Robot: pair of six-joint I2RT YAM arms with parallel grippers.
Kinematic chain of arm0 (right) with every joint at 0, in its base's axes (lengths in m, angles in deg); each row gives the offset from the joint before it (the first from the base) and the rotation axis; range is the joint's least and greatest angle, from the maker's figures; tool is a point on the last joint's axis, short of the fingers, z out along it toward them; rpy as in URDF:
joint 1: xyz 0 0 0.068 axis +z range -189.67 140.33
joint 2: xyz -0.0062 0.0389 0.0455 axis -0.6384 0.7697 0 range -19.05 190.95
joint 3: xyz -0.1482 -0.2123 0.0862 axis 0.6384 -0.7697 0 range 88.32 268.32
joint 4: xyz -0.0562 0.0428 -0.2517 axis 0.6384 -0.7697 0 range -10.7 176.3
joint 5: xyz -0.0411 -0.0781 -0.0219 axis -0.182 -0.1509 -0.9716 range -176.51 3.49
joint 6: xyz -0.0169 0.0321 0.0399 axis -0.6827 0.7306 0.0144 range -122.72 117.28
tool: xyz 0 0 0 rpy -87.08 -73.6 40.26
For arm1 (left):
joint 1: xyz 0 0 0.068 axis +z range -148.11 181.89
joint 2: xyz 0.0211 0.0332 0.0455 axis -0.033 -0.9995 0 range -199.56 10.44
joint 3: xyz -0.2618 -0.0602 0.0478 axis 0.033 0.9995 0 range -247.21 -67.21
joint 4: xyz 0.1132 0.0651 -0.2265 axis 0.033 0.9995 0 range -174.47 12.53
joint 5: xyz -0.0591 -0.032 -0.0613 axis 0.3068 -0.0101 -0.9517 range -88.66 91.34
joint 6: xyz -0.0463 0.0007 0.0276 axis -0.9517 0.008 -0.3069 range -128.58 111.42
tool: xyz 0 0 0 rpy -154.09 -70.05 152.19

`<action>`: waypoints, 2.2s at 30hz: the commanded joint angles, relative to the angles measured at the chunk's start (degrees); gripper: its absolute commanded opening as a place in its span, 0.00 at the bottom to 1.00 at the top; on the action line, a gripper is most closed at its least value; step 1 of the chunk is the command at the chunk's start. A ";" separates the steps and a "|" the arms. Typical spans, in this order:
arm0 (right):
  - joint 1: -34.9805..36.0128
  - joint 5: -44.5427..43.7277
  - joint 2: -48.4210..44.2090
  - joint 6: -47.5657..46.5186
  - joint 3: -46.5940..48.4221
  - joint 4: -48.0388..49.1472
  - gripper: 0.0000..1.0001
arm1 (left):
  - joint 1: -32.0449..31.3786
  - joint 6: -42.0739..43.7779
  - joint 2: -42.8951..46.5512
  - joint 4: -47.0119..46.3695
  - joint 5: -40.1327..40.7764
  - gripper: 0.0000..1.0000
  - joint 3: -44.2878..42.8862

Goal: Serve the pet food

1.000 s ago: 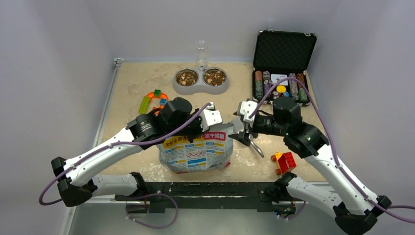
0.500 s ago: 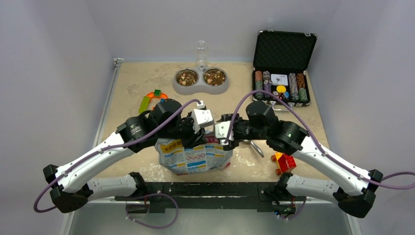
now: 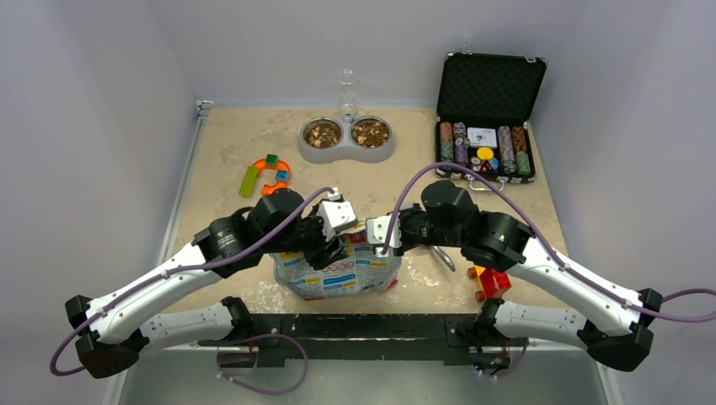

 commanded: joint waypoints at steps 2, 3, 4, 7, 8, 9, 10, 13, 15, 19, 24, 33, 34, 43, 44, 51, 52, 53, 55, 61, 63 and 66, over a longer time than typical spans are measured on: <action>-0.97 -2.33 -0.60 1.16 4.06 -0.70 0.06 | -0.13 3.77 1.87 3.40 8.28 0.28 0.51; -0.90 -1.64 -0.01 1.10 4.53 -1.31 0.19 | -0.05 4.03 1.81 4.08 7.67 0.15 -0.94; -0.80 -0.31 0.51 1.57 4.90 -1.65 0.32 | -0.05 3.98 1.70 4.94 6.34 0.05 -2.58; 0.15 3.16 1.63 2.62 4.88 -0.37 0.78 | 0.32 2.63 0.63 7.59 -0.47 0.00 -8.37; 0.62 3.56 2.10 2.70 4.92 0.29 0.81 | 0.58 1.91 0.28 8.17 -3.12 0.00 -9.77; 1.13 3.65 2.65 2.78 4.87 0.99 0.83 | 1.09 1.03 -0.01 8.54 -5.73 0.00 -10.69; 1.59 3.79 3.33 2.80 4.97 1.51 0.85 | 1.81 0.16 -0.14 8.82 -8.46 0.00 -11.35; 2.72 4.09 5.67 2.58 5.13 2.31 0.85 | 6.22 -3.12 0.32 7.68 -17.17 0.00 -11.09; 3.07 4.48 6.72 2.49 5.62 1.63 0.76 | 8.04 -5.68 0.88 7.10 -17.93 0.00 -10.37; 3.01 2.72 5.59 3.47 4.55 2.91 0.55 | 9.16 -6.99 0.88 10.33 -13.77 0.22 -10.98; 2.95 0.84 4.58 0.00 4.20 -1.39 0.59 | 9.18 -10.04 4.12 12.08 -8.81 0.67 -7.48; 7.79 -0.53 7.39 1.48 6.00 0.28 0.89 | 9.18 -17.71 10.66 10.18 2.90 0.75 -8.26; 8.89 -1.77 8.63 2.01 6.51 0.85 0.90 | 9.18 -17.90 11.25 10.49 5.59 0.75 -9.20; 16.08 -18.65 17.36 2.30 6.66 8.14 0.93 | 9.19 -17.94 17.80 10.27 23.85 0.77 -11.66; 16.10 -19.52 17.21 1.79 5.80 8.74 0.90 | 9.14 -17.76 18.52 9.59 22.92 0.78 -10.69; 16.09 -14.37 14.19 0.09 6.10 5.01 0.62 | 8.94 -14.67 15.18 8.64 2.71 0.78 -6.05; 16.01 -12.75 13.98 0.01 6.74 3.63 0.57 | 8.82 -14.33 13.63 8.67 1.81 0.78 -5.54; 16.00 -11.57 13.99 0.03 7.34 2.48 0.49 | 8.63 -14.11 12.61 8.73 1.72 0.76 -5.40; 15.93 -10.38 14.49 -0.01 9.10 -0.04 0.36 | 7.44 -12.65 11.44 8.02 1.45 0.76 -5.02; 13.45 -5.40 16.23 0.50 13.69 -5.70 0.15 | 4.57 -7.44 11.71 3.76 0.25 0.79 -2.05; 12.26 -4.47 16.06 0.51 14.22 -5.99 0.08 | 3.75 -6.45 11.72 3.51 0.10 0.80 -1.13; 10.44 -2.96 16.59 0.56 15.84 -7.32 0.00 | 2.69 -5.20 11.42 2.31 0.30 0.77 0.71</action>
